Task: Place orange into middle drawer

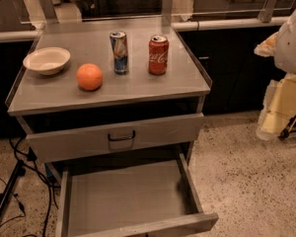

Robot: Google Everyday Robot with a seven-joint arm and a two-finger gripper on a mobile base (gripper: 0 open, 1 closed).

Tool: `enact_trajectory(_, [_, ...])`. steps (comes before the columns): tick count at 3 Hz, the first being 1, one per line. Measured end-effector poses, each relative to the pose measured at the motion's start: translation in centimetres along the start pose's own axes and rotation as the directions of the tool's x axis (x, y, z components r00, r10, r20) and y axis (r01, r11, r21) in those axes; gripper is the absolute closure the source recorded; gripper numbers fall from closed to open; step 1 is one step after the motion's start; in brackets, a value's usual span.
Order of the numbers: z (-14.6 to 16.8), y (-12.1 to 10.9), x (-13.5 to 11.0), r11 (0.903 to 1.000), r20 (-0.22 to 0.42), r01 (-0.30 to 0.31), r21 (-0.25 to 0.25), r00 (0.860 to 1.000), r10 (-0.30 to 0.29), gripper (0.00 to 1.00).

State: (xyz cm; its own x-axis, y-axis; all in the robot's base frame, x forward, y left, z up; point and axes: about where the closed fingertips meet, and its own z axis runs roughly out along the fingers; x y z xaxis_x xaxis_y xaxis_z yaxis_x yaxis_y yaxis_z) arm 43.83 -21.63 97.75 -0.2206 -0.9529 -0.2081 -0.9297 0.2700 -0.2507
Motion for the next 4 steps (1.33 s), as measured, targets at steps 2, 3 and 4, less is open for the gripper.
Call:
enact_trajectory(2, [-0.8, 0.8, -5.5, 0.9893, 0.085, 0.145, 0.016, 0.986, -0.146, 0.00])
enact_trajectory(3, [-1.7, 2.4, -12.1, 0.9538, 0.175, 0.298, 0.041, 0.938, -0.300, 0.00])
enact_trajectory(4, [-1.9, 2.5, -12.4, 0.9515, 0.178, 0.305, 0.044, 0.935, -0.307, 0.00])
